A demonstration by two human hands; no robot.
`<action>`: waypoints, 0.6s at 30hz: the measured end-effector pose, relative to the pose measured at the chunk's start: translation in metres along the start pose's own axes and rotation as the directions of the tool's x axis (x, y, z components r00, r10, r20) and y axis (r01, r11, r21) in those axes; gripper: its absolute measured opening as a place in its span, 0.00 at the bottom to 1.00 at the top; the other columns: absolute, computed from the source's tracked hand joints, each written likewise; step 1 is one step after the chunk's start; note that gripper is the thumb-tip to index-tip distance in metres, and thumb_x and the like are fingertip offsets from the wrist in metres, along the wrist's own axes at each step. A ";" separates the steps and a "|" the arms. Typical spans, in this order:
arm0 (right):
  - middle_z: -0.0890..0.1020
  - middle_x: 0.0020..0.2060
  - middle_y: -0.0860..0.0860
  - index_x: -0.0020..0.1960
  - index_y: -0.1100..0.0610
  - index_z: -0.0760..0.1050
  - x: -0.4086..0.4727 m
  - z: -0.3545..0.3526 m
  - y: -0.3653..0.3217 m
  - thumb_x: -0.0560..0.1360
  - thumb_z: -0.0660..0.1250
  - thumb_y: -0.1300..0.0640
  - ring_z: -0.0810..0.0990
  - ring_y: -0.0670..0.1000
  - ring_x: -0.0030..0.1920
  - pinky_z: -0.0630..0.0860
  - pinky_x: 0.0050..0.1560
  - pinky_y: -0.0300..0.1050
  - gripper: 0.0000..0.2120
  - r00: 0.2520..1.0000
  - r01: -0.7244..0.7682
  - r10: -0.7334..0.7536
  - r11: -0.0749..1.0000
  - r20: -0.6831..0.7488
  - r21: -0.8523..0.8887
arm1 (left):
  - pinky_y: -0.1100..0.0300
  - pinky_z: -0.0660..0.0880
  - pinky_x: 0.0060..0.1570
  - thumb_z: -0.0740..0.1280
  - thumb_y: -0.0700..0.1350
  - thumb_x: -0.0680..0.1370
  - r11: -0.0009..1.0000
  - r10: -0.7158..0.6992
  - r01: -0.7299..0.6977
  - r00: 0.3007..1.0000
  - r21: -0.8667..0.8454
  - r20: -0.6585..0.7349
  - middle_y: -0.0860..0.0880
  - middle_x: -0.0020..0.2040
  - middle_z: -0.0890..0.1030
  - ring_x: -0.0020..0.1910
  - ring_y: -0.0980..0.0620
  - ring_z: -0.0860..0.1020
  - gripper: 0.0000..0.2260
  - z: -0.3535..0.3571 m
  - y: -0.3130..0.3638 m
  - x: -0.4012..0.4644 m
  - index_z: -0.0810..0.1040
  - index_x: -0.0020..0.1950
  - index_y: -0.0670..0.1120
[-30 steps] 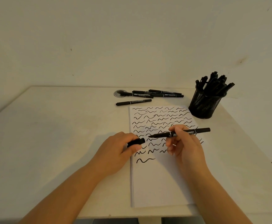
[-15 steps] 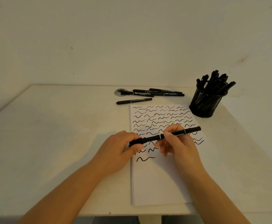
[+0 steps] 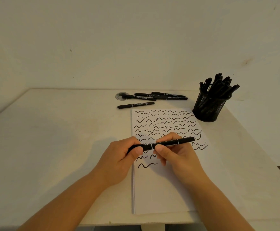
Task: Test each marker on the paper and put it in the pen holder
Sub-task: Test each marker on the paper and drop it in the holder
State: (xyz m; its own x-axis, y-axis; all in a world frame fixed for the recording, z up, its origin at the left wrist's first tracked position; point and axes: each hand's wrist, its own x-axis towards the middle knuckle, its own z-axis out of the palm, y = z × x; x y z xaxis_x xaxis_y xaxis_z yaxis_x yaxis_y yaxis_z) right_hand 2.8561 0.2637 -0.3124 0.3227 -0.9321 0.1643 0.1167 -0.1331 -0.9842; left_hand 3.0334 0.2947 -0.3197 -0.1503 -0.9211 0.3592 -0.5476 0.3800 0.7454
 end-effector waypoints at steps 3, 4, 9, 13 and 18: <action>0.79 0.31 0.60 0.40 0.58 0.77 -0.001 0.000 0.001 0.71 0.67 0.69 0.74 0.53 0.30 0.70 0.27 0.38 0.07 1.000 0.000 0.001 1.000 0.002 -0.015 | 0.70 0.60 0.26 0.55 0.58 0.74 0.999 -0.030 0.031 0.999 -0.027 0.018 0.60 0.26 0.72 0.24 0.58 0.66 0.12 0.002 0.001 0.000 0.72 0.37 0.55; 0.79 0.31 0.59 0.40 0.58 0.76 -0.002 0.000 0.001 0.71 0.67 0.69 0.73 0.50 0.28 0.70 0.27 0.37 0.07 1.000 0.003 -0.003 1.000 0.012 -0.008 | 0.70 0.60 0.26 0.56 0.58 0.74 0.998 -0.049 0.050 0.998 -0.045 0.026 0.59 0.25 0.72 0.24 0.58 0.66 0.11 0.002 0.001 0.000 0.72 0.37 0.55; 0.78 0.33 0.56 0.40 0.59 0.75 -0.003 0.002 -0.001 0.70 0.67 0.67 0.74 0.42 0.27 0.69 0.26 0.35 0.05 0.998 0.044 -0.045 0.999 0.048 0.022 | 0.71 0.58 0.25 0.57 0.57 0.73 0.986 -0.103 0.112 0.992 -0.126 0.076 0.57 0.23 0.70 0.23 0.58 0.64 0.10 0.001 0.001 0.000 0.72 0.35 0.56; 0.80 0.31 0.53 0.40 0.55 0.76 -0.002 0.001 0.000 0.69 0.70 0.59 0.71 0.49 0.26 0.68 0.26 0.39 0.03 0.999 0.020 -0.020 1.000 0.026 -0.009 | 0.71 0.59 0.25 0.55 0.59 0.72 0.990 -0.080 0.086 0.995 -0.109 0.054 0.58 0.24 0.71 0.23 0.58 0.64 0.11 0.001 0.003 0.002 0.72 0.36 0.55; 0.80 0.28 0.44 0.34 0.52 0.77 -0.001 0.002 0.002 0.71 0.68 0.53 0.74 0.41 0.27 0.68 0.30 0.30 0.08 0.987 0.010 -0.054 0.959 -0.149 -0.284 | 0.69 0.60 0.24 0.59 0.56 0.75 0.994 -0.103 0.099 0.992 -0.047 -0.069 0.57 0.24 0.71 0.23 0.58 0.64 0.11 0.001 0.003 0.006 0.75 0.42 0.52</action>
State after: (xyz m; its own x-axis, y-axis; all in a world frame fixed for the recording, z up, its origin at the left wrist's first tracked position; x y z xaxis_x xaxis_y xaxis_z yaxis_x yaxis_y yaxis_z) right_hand 2.8582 0.2648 -0.3145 0.1720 -0.9633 0.2059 -0.1518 -0.2324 -0.9607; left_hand 3.0296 0.2899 -0.3161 -0.0364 -0.9472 0.3186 -0.5202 0.2902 0.8032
